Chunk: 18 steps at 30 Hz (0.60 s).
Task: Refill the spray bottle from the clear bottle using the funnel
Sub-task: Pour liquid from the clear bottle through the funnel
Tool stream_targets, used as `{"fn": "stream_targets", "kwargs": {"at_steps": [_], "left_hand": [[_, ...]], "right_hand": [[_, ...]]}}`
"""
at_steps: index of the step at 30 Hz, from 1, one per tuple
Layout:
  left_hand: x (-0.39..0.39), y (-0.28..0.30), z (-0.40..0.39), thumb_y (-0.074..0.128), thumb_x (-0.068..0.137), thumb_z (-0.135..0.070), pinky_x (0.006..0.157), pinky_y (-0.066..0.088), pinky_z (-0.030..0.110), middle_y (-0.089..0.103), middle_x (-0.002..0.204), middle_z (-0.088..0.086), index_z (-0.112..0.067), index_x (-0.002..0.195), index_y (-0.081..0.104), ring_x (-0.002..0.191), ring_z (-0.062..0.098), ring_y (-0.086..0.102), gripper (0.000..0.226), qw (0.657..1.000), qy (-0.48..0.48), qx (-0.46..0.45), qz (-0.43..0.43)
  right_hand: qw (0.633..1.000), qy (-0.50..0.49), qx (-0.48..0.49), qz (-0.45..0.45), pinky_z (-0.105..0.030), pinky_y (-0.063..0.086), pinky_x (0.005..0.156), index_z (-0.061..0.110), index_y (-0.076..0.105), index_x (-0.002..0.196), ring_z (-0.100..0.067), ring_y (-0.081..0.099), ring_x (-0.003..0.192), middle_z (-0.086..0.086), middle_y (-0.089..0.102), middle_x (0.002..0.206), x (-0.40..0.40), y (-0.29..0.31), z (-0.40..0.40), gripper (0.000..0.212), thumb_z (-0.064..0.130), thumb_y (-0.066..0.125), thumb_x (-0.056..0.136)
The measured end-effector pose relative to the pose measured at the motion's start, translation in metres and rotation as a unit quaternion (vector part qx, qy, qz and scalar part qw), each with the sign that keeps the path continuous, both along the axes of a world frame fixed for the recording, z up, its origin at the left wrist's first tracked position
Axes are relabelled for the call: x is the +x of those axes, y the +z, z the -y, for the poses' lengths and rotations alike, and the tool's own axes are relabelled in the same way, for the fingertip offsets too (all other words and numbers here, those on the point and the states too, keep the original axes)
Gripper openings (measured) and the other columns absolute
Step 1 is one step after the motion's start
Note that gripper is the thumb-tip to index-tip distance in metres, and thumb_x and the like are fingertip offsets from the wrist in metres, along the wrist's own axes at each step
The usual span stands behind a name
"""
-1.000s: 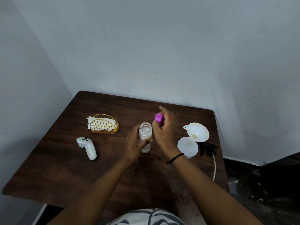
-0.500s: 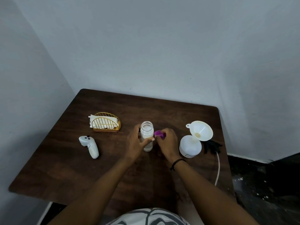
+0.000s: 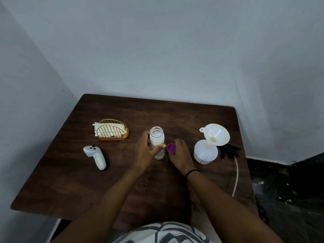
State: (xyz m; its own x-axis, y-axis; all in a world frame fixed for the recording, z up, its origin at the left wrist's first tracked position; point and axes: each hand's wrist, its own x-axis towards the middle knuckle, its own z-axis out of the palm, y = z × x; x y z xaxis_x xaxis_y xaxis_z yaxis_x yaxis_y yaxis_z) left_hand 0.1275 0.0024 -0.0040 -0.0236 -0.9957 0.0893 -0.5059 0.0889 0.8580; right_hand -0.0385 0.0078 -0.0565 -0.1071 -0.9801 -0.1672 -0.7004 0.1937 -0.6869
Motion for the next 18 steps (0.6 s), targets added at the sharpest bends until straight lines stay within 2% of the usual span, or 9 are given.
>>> {"fn": "stream_targets", "kwargs": {"at_steps": [2, 5, 9, 11, 13, 15, 18], "left_hand": [[0.001, 0.0, 0.001, 0.084, 0.073, -0.036, 0.086, 0.051, 0.022, 0.062, 0.126, -0.001, -0.017, 0.131, 0.049, 0.112, 0.013, 0.059, 0.07, 1.0, -0.004, 0.0, 0.004], [0.001, 0.004, 0.002, 0.083, 0.072, -0.039, 0.085, 0.053, 0.025, 0.064, 0.121, -0.005, -0.021, 0.127, 0.052, 0.109, 0.012, 0.061, 0.066, 1.0, -0.001, -0.005, 0.005], [-0.004, 0.014, -0.002, 0.085, 0.07, -0.038, 0.085, 0.056, 0.034, 0.065, 0.11, -0.013, -0.028, 0.119, 0.056, 0.102, 0.006, 0.063, 0.058, 0.999, 0.001, -0.035, 0.001], [-0.006, 0.019, -0.005, 0.085, 0.069, -0.041, 0.084, 0.056, 0.035, 0.066, 0.106, -0.015, -0.033, 0.115, 0.057, 0.099, 0.005, 0.064, 0.055, 0.999, 0.006, -0.052, -0.01], [-0.009, 0.025, -0.006, 0.081, 0.066, -0.053, 0.083, 0.057, 0.037, 0.068, 0.105, -0.012, -0.031, 0.111, 0.06, 0.097, 0.006, 0.065, 0.054, 0.997, 0.012, -0.068, -0.024], [-0.014, 0.029, -0.005, 0.077, 0.066, -0.059, 0.084, 0.056, 0.037, 0.07, 0.11, -0.008, -0.023, 0.115, 0.064, 0.099, 0.008, 0.066, 0.063, 0.996, 0.01, -0.087, -0.032], [-0.022, 0.042, -0.004, 0.079, 0.068, -0.055, 0.085, 0.056, 0.037, 0.07, 0.114, -0.005, -0.019, 0.123, 0.064, 0.103, 0.009, 0.065, 0.067, 0.991, -0.002, -0.122, -0.051]], "right_hand": [[0.999, 0.017, -0.028, 0.032, -0.032, 0.043, 0.107, 0.014, 0.043, 0.142, -0.021, 0.045, 0.132, -0.005, 0.043, 0.145, 0.003, 0.008, -0.006, 0.061, 0.024, 0.068, 0.087], [0.991, 0.08, -0.066, 0.083, -0.032, 0.046, 0.105, 0.02, 0.042, 0.141, -0.012, 0.047, 0.128, 0.002, 0.045, 0.143, 0.009, 0.025, -0.015, 0.066, 0.038, 0.071, 0.084], [0.978, 0.079, -0.129, 0.141, -0.016, 0.044, 0.097, 0.029, 0.048, 0.13, 0.005, 0.049, 0.118, 0.016, 0.052, 0.13, 0.018, 0.051, -0.021, 0.054, 0.029, 0.074, 0.082], [0.975, 0.068, -0.145, 0.154, -0.022, 0.047, 0.101, 0.028, 0.048, 0.132, 0.003, 0.051, 0.12, 0.014, 0.055, 0.132, 0.02, 0.06, -0.02, 0.055, 0.029, 0.073, 0.083], [0.974, 0.063, -0.152, 0.159, -0.03, 0.049, 0.103, 0.028, 0.048, 0.135, -0.001, 0.053, 0.122, 0.011, 0.057, 0.133, 0.019, 0.065, -0.019, 0.057, 0.031, 0.074, 0.084], [0.972, 0.053, -0.165, 0.158, -0.031, 0.05, 0.102, 0.028, 0.048, 0.135, -0.002, 0.055, 0.121, 0.012, 0.057, 0.133, 0.017, 0.072, -0.019, 0.059, 0.031, 0.076, 0.083], [0.964, 0.029, -0.212, 0.156, -0.032, 0.051, 0.097, 0.025, 0.05, 0.134, -0.003, 0.057, 0.118, 0.01, 0.059, 0.13, 0.012, 0.086, -0.023, 0.06, 0.025, 0.077, 0.081]]}}
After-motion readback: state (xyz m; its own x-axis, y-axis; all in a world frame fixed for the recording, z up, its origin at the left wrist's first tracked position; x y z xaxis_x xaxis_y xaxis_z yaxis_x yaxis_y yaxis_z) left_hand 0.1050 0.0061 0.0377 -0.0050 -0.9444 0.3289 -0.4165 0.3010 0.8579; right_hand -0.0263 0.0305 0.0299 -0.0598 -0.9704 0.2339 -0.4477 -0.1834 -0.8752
